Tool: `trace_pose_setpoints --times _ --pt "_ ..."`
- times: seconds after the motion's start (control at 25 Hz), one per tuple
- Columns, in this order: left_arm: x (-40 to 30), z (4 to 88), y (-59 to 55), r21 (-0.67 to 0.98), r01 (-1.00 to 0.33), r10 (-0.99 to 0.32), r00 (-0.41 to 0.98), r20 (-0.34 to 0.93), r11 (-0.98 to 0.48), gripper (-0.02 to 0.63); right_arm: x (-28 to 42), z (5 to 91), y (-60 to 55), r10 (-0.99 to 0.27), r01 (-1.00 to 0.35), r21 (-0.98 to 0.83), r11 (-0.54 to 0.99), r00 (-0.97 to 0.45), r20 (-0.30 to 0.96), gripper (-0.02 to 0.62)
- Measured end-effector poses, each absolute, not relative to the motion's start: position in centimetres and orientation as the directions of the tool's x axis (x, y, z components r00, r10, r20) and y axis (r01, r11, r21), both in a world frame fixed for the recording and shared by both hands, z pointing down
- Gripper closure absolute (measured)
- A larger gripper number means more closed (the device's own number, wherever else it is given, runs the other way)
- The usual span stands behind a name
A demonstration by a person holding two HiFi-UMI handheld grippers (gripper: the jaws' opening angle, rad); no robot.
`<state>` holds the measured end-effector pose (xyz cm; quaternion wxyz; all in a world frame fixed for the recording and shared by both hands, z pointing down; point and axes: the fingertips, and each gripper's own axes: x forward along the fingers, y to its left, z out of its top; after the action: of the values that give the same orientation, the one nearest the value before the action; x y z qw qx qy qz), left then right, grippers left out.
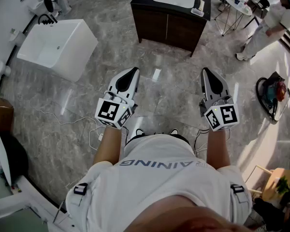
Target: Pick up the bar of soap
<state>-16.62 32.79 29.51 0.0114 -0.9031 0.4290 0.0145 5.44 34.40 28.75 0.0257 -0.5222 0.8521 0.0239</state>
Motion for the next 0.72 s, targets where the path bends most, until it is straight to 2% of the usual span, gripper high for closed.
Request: trace_pose_setpoints --times 0.72 --pt "-18.4 29.6 32.4 -0.010 -0.766 -0.765 0.642 -0.040 -0.643 0.603 3.6 28.8 34.0 -0.895 -0.897 0.007 0.442 -0.441 -0.075 0.583"
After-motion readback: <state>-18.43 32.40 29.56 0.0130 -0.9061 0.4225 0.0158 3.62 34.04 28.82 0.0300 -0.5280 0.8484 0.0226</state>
